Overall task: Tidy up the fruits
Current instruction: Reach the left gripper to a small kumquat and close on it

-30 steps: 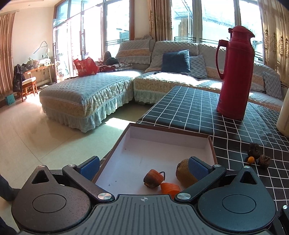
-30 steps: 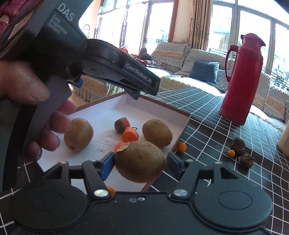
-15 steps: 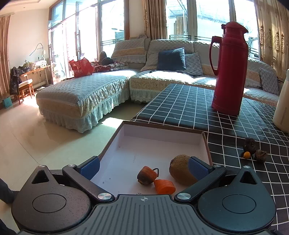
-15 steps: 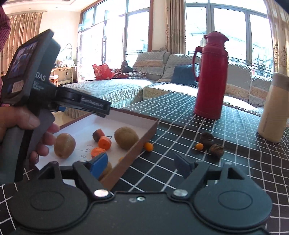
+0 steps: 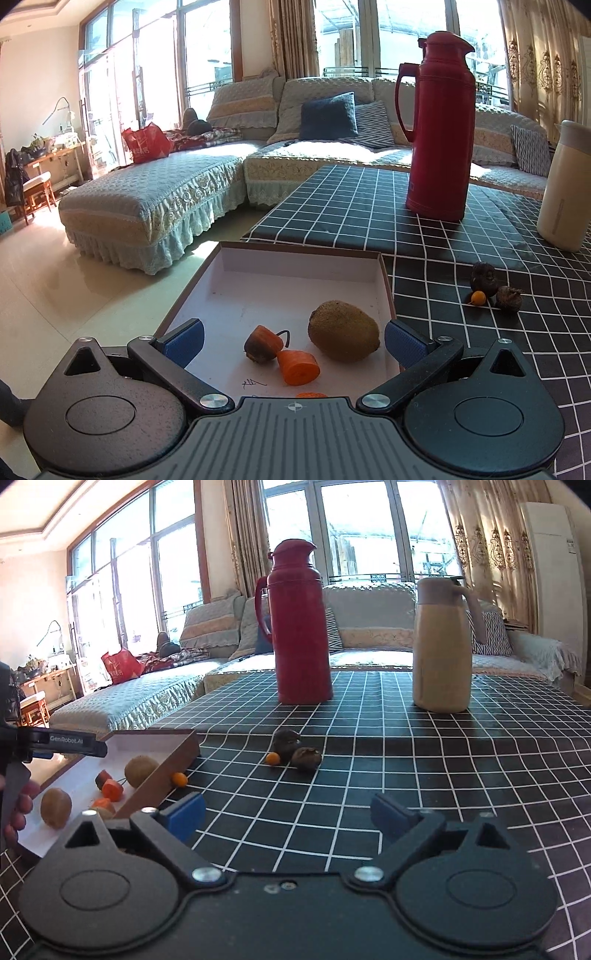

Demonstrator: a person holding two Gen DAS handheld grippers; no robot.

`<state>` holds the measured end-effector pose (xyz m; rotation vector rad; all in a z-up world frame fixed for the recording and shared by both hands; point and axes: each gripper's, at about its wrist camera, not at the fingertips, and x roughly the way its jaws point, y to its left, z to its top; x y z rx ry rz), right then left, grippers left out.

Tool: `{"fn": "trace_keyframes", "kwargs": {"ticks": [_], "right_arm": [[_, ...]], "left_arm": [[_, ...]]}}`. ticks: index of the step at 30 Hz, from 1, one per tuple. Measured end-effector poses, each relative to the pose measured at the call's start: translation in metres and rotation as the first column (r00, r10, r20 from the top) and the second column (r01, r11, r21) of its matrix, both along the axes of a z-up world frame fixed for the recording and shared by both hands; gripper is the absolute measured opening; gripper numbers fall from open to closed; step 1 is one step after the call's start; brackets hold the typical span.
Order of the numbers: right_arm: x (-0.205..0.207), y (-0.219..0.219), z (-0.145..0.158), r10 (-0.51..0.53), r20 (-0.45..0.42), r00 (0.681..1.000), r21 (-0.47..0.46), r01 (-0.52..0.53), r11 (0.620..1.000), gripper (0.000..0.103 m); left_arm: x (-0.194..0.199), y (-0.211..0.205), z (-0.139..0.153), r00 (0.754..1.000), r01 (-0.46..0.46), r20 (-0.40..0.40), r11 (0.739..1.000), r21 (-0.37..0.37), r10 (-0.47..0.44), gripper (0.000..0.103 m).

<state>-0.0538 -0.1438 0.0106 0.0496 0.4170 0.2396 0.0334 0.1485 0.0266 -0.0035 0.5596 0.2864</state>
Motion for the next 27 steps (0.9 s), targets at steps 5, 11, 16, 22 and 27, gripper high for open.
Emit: {"fn": "trace_keyframes", "kwargs": {"ticks": [5, 11, 16, 22, 27], "right_arm": [[0.011, 0.003, 0.000, -0.008, 0.016, 1.000, -0.062, 0.009, 0.998, 0.096], [0.008, -0.011, 0.001, -0.037, 0.016, 0.999, -0.034, 0.038, 0.999, 0.096], [0.001, -0.022, 0.003, -0.066, 0.035, 0.997, -0.042, 0.068, 0.997, 0.096], [0.003, -0.056, 0.004, -0.159, 0.038, 0.987, -0.017, 0.160, 0.987, 0.096], [0.000, -0.074, 0.007, -0.203, 0.052, 0.978, 0.006, 0.203, 0.979, 0.096]], "left_arm": [[0.001, -0.014, 0.003, 1.000, 0.017, 0.013, 1.000, -0.008, -0.017, 0.103], [0.004, -0.036, 0.001, 0.998, 0.066, 0.016, 0.998, 0.002, -0.066, 0.103], [0.007, -0.084, -0.002, 0.990, 0.136, 0.044, 0.990, 0.024, -0.137, 0.103], [0.018, -0.145, -0.023, 0.970, 0.236, 0.026, 0.965, 0.112, -0.240, 0.103], [0.045, -0.163, -0.032, 0.956, 0.269, 0.099, 0.959, 0.091, -0.278, 0.084]]}}
